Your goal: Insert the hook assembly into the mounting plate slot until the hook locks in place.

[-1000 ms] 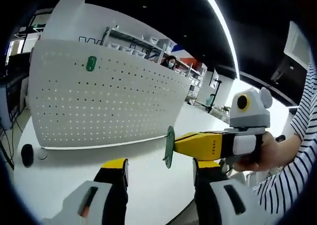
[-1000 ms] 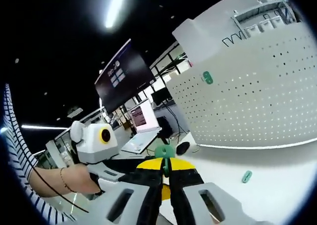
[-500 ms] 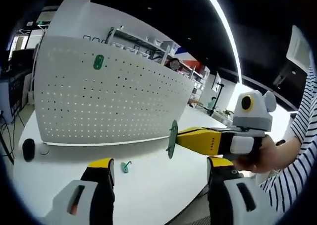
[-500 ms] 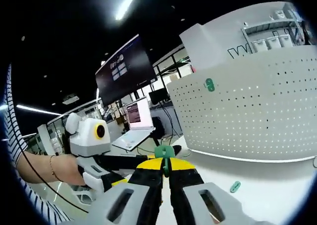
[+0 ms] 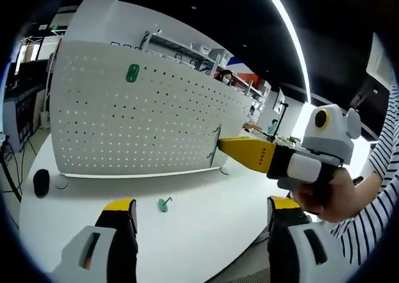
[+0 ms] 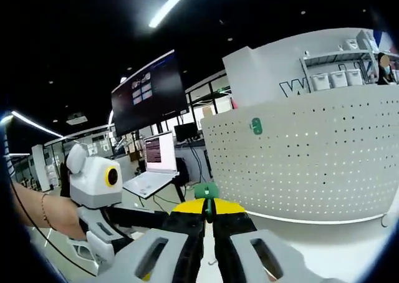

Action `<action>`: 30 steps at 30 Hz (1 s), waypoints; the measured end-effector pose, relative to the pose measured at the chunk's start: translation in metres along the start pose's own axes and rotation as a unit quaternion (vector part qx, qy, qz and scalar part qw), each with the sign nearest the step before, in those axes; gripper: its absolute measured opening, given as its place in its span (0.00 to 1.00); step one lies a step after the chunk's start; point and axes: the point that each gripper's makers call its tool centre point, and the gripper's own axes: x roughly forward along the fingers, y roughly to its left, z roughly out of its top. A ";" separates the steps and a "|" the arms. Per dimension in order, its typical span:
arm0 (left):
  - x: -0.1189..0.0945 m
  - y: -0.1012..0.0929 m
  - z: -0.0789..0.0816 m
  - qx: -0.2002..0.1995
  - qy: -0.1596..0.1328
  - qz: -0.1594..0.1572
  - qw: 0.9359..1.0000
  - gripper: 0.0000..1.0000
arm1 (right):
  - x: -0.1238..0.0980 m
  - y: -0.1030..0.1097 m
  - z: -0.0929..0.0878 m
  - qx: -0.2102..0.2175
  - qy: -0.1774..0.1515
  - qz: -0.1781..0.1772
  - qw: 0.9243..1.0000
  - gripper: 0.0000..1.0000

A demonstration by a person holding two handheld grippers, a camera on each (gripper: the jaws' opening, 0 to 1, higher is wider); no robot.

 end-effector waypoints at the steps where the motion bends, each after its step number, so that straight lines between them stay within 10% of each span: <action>1: 0.000 0.000 0.000 -0.002 0.000 -0.002 1.000 0.90 | 0.001 -0.002 0.001 -0.002 -0.004 -0.004 1.000 0.00; 13: -0.002 0.012 -0.010 0.010 0.013 0.024 1.000 0.99 | 0.019 -0.041 0.032 -0.040 -0.069 -0.098 0.992 0.00; 30: -0.003 0.034 -0.018 -0.015 0.018 0.046 0.999 1.00 | 0.049 -0.085 0.040 -0.046 -0.082 -0.171 0.981 0.00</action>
